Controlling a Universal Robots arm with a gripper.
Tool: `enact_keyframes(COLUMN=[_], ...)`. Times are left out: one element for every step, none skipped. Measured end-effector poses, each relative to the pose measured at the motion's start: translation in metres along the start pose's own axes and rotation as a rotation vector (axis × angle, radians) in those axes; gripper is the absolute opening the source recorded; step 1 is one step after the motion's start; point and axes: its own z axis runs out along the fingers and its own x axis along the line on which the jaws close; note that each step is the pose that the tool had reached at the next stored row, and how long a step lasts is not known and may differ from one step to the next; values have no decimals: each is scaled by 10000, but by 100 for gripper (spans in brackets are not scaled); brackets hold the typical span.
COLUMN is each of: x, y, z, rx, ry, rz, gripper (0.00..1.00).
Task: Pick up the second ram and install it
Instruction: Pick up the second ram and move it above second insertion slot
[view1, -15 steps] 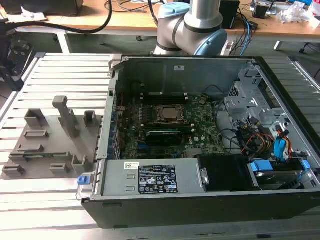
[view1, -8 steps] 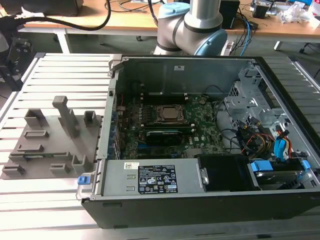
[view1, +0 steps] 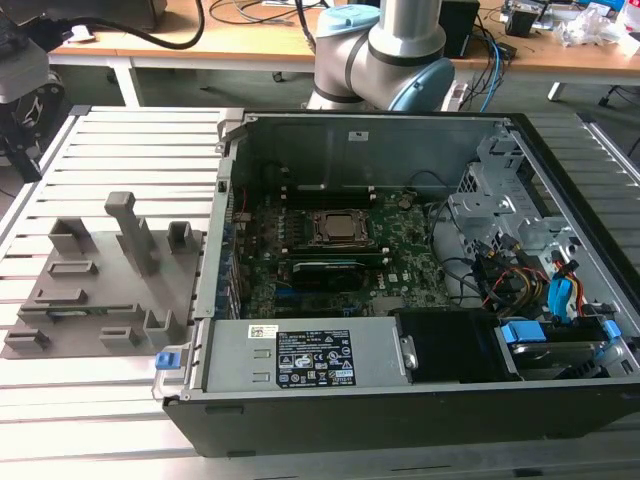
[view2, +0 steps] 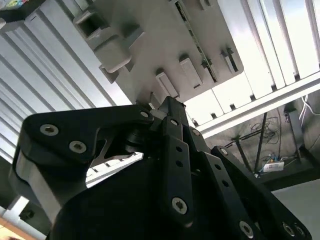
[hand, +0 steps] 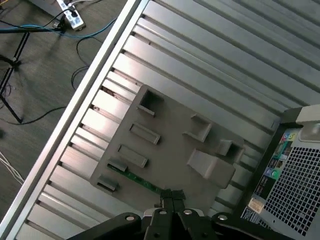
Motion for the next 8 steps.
enact_keyframes(x=[0,0,0,0,0,0,0,0], y=[0,0,0,0,0,0,0,0], z=[0,1,0,0,0,0,0,0], rx=[-6,-10,-14,-17,-20,-24,-32,-38], ry=[10,18,25,31,38,44,60,73], rz=[-232,-428,-572,-711,-857,-1009,-1350,-1608], gripper=[11,11,11,11,11,11,11,11])
